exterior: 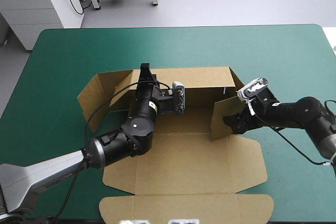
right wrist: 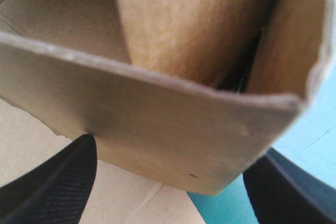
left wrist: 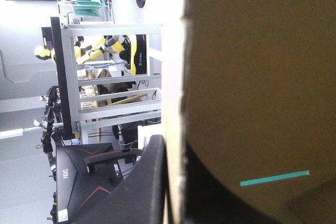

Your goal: Fold the box

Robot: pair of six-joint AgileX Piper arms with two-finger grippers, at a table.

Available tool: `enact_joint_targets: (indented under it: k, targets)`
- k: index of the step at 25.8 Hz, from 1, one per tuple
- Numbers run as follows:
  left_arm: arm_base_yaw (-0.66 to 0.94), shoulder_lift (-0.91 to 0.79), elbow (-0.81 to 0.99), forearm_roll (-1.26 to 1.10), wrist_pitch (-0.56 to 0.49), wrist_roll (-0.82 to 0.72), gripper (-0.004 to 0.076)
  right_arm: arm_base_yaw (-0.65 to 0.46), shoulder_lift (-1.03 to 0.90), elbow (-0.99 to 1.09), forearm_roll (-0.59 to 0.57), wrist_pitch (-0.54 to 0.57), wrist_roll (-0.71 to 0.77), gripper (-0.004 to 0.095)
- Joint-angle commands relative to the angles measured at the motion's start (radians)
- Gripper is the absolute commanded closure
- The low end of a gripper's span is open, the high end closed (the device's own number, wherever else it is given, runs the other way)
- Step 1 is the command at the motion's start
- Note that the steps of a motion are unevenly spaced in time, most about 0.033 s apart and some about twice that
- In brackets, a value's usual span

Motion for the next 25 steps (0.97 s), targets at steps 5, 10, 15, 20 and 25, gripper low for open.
enact_joint_targets:
  k: [5, 10, 15, 20, 25]
  targets:
    - [-0.01, -0.039, -0.02, 0.007, -0.001, -0.013, 0.0732, -0.008, -0.043, 0.028, 0.218, -0.05, -0.083, 0.0184]
    - [-0.01, -0.039, -0.02, 0.007, -0.001, -0.013, 0.0732, -0.008, -0.141, 0.155, 0.35, -0.203, -0.17, 0.0184]
    - [-0.01, -0.039, -0.02, 0.007, -0.031, -0.015, 0.0732, -0.003, -0.166, 0.198, 0.451, -0.23, -0.272, 0.0184]
    - [-0.01, -0.039, -0.02, 0.007, -0.054, -0.015, 0.0732, 0.137, -0.158, 0.198, 0.457, -0.369, -0.285, 0.0184]
    - [-0.01, -0.039, -0.02, 0.007, -0.053, -0.015, 0.0732, 0.332, -0.122, 0.198, 0.463, -0.701, -0.233, 0.0184]
